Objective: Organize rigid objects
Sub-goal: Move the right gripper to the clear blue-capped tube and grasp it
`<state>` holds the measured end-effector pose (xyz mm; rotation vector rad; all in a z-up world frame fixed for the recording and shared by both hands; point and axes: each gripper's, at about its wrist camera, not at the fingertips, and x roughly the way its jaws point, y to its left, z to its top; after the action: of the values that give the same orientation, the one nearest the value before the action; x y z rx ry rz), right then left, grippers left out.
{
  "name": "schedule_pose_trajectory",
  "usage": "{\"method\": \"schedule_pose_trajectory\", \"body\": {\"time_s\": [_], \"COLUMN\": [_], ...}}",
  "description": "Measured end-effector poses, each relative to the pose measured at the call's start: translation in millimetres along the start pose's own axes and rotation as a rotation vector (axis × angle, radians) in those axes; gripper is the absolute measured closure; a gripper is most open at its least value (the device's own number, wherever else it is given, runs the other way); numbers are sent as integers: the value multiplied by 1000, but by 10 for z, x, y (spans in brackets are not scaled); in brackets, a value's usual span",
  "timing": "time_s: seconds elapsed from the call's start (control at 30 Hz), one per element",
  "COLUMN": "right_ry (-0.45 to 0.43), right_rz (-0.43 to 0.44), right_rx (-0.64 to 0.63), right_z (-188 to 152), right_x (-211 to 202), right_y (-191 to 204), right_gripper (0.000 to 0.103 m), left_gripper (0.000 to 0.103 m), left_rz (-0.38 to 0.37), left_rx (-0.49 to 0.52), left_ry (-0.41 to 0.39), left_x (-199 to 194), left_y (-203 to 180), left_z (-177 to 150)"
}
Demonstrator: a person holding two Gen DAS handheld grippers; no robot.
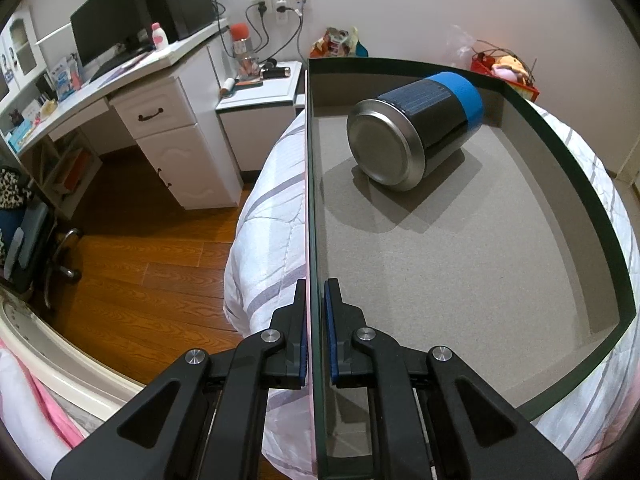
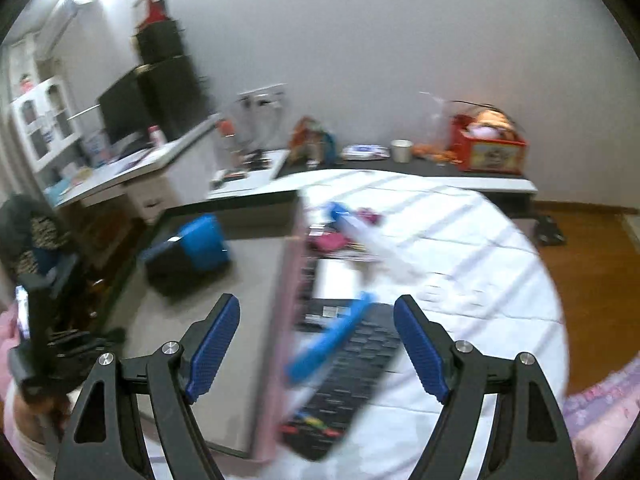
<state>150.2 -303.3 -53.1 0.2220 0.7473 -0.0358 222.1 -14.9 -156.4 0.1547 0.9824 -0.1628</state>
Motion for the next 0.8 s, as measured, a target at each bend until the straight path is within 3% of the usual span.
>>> {"method": "schedule_pose_trajectory", "body": {"time_s": [0.23, 0.5, 0.7, 0.8], "right_ry": [50, 63, 71, 96], "right_rz": [-166, -175, -181, -164], "right_rx": [48, 9, -90, -142], "right_z": [-240, -273, -67, 54], "right_x": [144, 322, 570, 778], "right_y": [-402, -471, -476, -482], "right_gripper": [22, 22, 23, 31], "left_gripper": [96, 96, 96, 96], "left_rz": [7, 11, 13, 14], "left_rx": [0, 1, 2, 0], "left_ry": [2, 4, 4, 6], "left_x": [15, 22, 24, 32], "left_y": [15, 11, 8, 18], "left_z": [0, 3, -3, -7]}}
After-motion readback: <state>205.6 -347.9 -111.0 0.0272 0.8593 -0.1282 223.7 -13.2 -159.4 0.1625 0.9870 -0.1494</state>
